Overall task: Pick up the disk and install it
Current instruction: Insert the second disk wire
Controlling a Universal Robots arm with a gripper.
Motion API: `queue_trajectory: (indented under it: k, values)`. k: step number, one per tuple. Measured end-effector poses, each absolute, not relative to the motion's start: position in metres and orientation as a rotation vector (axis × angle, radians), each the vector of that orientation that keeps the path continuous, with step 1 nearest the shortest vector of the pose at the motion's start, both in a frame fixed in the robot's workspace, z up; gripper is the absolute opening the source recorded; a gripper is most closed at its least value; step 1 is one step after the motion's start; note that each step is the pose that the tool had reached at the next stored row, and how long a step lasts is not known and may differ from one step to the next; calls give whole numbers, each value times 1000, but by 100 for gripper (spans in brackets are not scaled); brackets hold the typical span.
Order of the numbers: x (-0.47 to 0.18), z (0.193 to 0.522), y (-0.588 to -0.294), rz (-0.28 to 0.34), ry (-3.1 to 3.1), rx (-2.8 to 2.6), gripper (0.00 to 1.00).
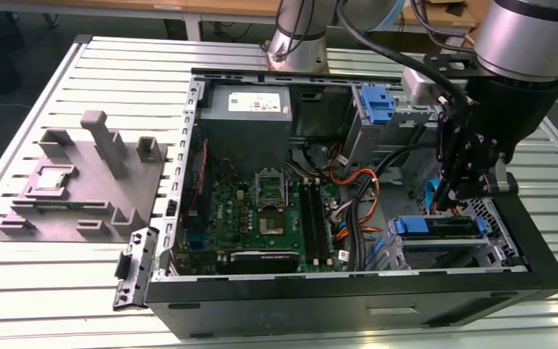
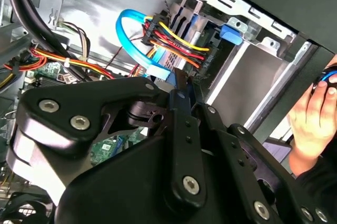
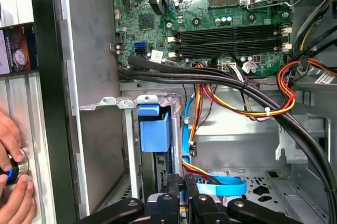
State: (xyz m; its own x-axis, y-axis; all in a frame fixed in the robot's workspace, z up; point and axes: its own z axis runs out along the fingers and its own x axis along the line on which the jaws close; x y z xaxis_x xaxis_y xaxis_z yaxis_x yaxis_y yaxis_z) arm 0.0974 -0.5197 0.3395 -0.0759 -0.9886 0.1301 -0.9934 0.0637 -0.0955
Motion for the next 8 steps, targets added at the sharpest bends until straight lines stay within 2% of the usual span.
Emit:
queue_trajectory:
  k: [8]
  values:
    - [95,339,-526,251,-2282,2140,16]
